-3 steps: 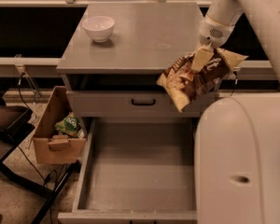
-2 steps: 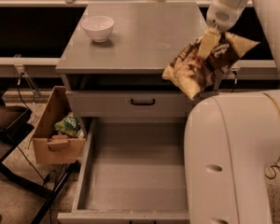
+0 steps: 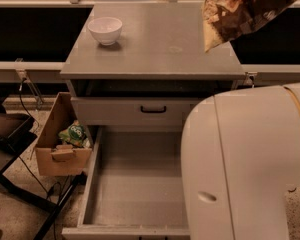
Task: Pick brown chip bag from middle drawer and place on counter
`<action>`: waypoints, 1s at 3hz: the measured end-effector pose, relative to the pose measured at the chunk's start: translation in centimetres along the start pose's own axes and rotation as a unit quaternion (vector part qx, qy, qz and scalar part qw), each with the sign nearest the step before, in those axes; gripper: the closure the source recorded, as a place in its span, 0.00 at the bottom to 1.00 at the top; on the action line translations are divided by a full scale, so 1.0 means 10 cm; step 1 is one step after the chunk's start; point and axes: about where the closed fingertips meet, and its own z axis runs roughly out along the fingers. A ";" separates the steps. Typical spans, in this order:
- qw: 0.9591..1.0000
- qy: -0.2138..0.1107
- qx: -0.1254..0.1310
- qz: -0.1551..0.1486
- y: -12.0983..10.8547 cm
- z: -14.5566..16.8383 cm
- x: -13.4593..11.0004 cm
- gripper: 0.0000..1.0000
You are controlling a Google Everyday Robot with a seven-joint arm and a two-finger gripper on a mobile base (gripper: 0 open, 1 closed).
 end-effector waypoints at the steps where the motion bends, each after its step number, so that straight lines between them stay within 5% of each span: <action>1: 1.000 -0.004 0.007 -0.006 0.01 -0.24 0.08 1.00; 3: 0.997 -0.058 -0.022 -0.044 -0.02 0.12 0.08 1.00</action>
Offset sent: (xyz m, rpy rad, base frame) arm 0.0314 -0.0442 0.0701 0.0650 0.2041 0.1171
